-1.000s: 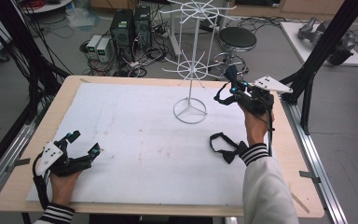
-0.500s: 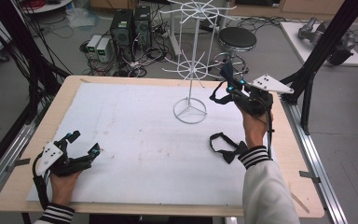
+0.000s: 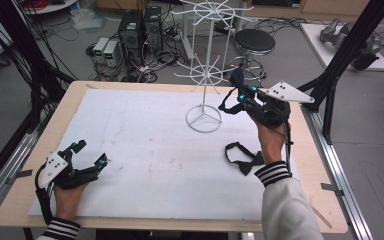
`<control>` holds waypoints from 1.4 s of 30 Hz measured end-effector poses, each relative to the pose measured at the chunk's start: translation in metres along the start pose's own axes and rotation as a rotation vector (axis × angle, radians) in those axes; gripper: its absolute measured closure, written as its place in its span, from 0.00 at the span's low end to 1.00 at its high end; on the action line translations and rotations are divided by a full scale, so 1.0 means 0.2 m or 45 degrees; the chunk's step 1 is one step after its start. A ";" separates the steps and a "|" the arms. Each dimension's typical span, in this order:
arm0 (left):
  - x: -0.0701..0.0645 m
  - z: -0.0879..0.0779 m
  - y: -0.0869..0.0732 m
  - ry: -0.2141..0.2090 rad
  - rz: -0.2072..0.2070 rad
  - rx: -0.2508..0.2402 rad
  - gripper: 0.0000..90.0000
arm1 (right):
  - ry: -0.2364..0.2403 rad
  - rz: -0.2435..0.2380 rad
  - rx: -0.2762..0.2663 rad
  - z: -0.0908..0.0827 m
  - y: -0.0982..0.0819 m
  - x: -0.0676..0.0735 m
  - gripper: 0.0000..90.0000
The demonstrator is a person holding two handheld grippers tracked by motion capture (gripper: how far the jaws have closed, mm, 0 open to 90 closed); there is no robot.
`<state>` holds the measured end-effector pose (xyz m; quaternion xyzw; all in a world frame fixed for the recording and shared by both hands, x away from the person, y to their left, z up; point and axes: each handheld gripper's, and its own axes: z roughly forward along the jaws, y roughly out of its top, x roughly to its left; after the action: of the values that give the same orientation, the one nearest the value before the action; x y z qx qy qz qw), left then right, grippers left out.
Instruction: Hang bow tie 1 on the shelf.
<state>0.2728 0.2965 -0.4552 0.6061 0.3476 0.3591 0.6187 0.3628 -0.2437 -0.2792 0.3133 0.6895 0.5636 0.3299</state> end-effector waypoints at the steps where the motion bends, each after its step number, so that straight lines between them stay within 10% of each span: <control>1: 0.00 0.00 0.00 0.001 -0.002 -0.001 0.12 | 0.005 0.001 0.003 0.00 0.00 0.00 0.83; 42: 0.00 0.00 0.00 0.000 -0.006 -0.001 0.12 | -0.018 0.020 0.068 0.26 0.04 0.00 0.83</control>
<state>0.2730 0.2970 -0.4554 0.6051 0.3487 0.3579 0.6199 0.4049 -0.2131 -0.2785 0.3313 0.6996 0.5453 0.3217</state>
